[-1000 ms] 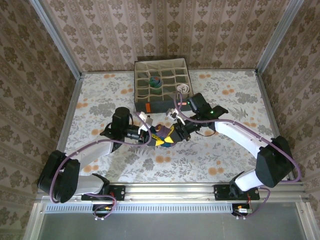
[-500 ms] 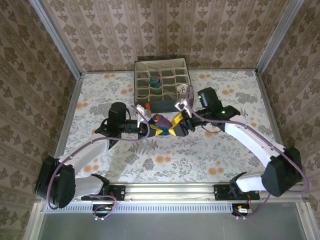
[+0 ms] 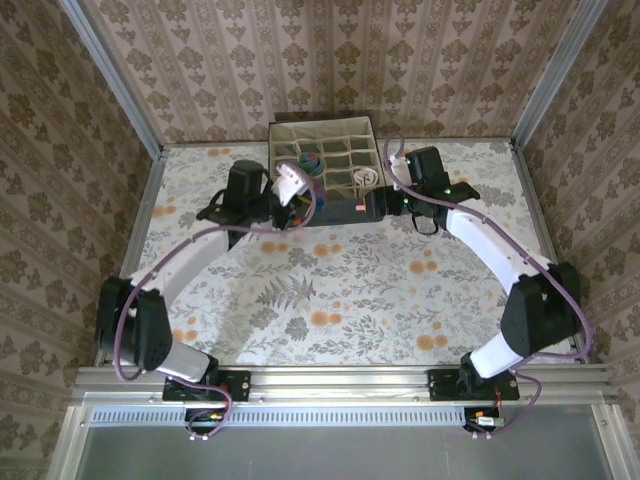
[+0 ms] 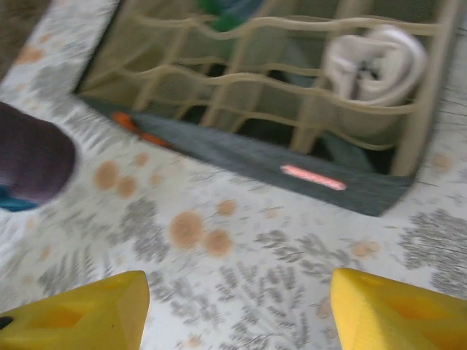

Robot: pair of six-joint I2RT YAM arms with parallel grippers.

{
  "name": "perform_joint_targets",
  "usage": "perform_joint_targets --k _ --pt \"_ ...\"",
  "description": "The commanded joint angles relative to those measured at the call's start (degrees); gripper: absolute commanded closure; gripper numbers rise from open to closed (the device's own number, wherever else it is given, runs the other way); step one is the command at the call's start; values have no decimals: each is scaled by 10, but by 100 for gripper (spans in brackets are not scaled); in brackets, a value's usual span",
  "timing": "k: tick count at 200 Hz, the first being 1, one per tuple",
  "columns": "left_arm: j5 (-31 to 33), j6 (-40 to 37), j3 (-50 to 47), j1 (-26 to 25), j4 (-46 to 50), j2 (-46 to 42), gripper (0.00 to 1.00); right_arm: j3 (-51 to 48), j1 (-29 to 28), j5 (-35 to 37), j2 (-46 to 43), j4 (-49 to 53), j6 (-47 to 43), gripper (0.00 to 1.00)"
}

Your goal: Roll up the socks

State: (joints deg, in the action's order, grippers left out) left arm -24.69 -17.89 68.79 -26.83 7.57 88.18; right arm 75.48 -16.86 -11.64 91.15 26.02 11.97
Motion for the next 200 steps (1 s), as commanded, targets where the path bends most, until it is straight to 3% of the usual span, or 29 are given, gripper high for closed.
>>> perform_joint_targets --k 1,110,200 --pt "47 -7 87 20 33 57 100 46 11 65 39 32 42 35" --pt "50 -10 500 19 139 400 100 133 30 72 189 38 29 39" --pt "96 -50 665 -21 222 544 100 138 31 79 222 36 20 43"
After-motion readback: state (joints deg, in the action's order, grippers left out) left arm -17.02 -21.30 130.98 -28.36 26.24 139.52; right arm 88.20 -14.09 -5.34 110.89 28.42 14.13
